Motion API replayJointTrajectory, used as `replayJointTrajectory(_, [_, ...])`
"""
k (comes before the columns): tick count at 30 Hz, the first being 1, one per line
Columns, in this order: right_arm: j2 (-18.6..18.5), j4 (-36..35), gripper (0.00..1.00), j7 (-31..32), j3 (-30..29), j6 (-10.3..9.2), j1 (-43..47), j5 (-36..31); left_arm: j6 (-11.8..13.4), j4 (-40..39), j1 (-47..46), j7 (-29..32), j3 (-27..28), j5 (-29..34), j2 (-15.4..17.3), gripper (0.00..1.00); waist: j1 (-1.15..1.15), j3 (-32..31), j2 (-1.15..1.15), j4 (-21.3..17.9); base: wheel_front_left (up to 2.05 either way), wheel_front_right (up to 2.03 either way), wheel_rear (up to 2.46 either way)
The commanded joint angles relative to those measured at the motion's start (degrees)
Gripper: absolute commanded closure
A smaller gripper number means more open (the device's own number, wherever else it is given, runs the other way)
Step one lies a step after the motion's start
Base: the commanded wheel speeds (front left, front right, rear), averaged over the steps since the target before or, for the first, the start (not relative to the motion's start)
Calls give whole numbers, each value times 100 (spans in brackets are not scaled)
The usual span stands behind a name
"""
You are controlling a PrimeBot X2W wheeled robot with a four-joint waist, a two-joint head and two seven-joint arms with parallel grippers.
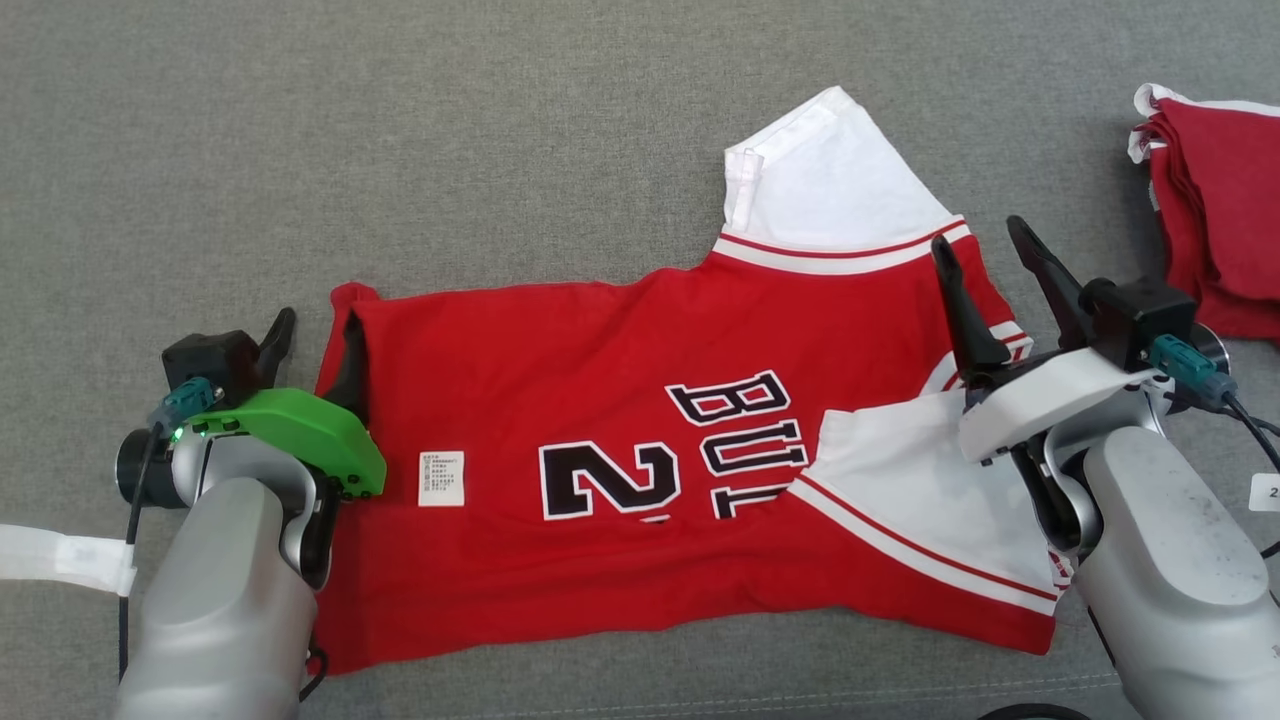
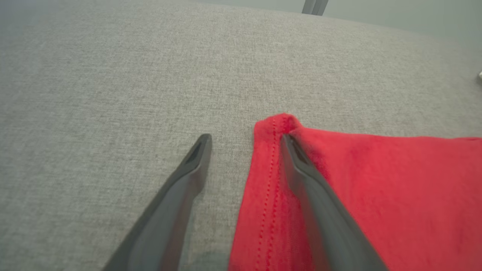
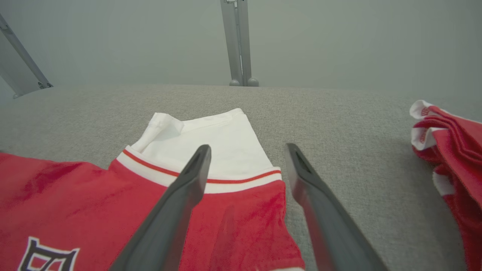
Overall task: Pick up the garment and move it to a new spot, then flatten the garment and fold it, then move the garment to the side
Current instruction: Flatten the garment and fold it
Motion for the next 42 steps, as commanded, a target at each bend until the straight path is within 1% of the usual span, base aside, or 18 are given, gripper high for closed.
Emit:
replayJointTrajectory(1, [-14, 7, 0, -12, 1, -10, -95, 30, 16, 29, -97, 2, -34, -13, 36, 11, 0, 24, 0, -2, 0, 0, 0])
replayJointTrajectory(3, [-34, 28, 0, -12, 25, -10, -148, -8, 16, 75, -148, 2, -67, 32, 27, 27, 0, 45, 0, 0, 0, 0, 0])
replayJointTrajectory(5, [-57, 41, 0, -12, 62, -10, -234, -16, 16, 63, -185, 2, -116, -2, -33, 39, 0, 72, 0, 4, 0, 0, 0])
replayJointTrajectory(6, [-68, 50, 0, -12, 80, -10, -280, -17, 16, 42, -187, 2, -173, -17, -59, 44, 0, 87, 0, 11, 0, 0, 0])
replayJointTrajectory(8, [-90, 64, 0, -12, 95, -10, -361, -23, 16, -4, -186, 2, -288, -59, -79, 51, 0, 114, 0, 32, 0, 0, 0])
replayJointTrajectory(11, [-105, 101, 0, -12, 151, -10, -469, -38, 16, 38, -192, 6, -503, -78, -89, 51, 0, 142, 0, 69, 0, 0, 0])
replayJointTrajectory(12, [-97, 128, 0, -12, 188, -10, -529, -45, 16, 155, -234, 9, -570, -86, -64, 55, 0, 161, 0, 88, 0, 0, 0])
replayJointTrajectory(13, [-91, 137, 0, -12, 204, -10, -554, -47, 17, 200, -248, 9, -595, -49, -60, 66, 0, 170, 0, 97, 0, 0, 0])
replayJointTrajectory(14, [-83, 148, 0, -12, 219, -10, -577, -50, 16, 224, -258, 9, -614, -16, -68, 82, 0, 178, 0, 108, 0, 0, 0])
replayJointTrajectory(15, [-78, 155, 0, -12, 231, -10, -604, -52, 16, 265, -277, 9, -613, -14, -72, 100, 0, 190, 0, 116, 0, 0, 0])
replayJointTrajectory(19, [-122, 238, 0, -12, 304, -10, -799, -31, 16, 373, -383, 13, -640, 44, -91, 100, 0, 245, 0, 165, 0, 0, 0])
replayJointTrajectory(21, [-174, 329, 0, -12, 319, -10, -976, 14, 17, 293, -465, 11, -575, 68, -79, 100, 0, 272, 0, 222, 0, 0, 0])
replayJointTrajectory(24, [-265, 683, 0, 29, 410, -10, -1298, 88, 123, 18, -495, 4, -394, 163, -99, 100, 0, 299, 0, 359, 0, 0, 0])
replayJointTrajectory(25, [-265, 683, 0, 29, 410, -10, -1298, 88, 123, 18, -495, 4, -394, 163, -99, 100, 0, 299, 0, 359, 0, 0, 0])
replayJointTrajectory(26, [-299, 846, 0, 93, 472, -10, -1448, 112, 172, -97, -470, 3, -341, 211, -124, 100, 0, 306, 0, 416, 0, 0, 0])
replayJointTrajectory(28, [-404, 1173, 0, 276, 586, -10, -1758, 124, 190, -248, -368, 4, -282, 296, -192, 100, 0, 316, 0, 550, 0, 0, 0])
replayJointTrajectory(36, [-572, 2434, 0, 1216, 1025, -10, -2701, 276, 81, -560, -220, 3, -182, 467, -422, 100, 0, 419, 0, 990, 0, 0, 0])
replayJointTrajectory(42, [-612, 3164, 0, 1514, 1135, -10, -3217, 170, 47, -675, -293, 4, -198, 502, -501, 100, 0, 566, 0, 1163, 0, 0, 0])
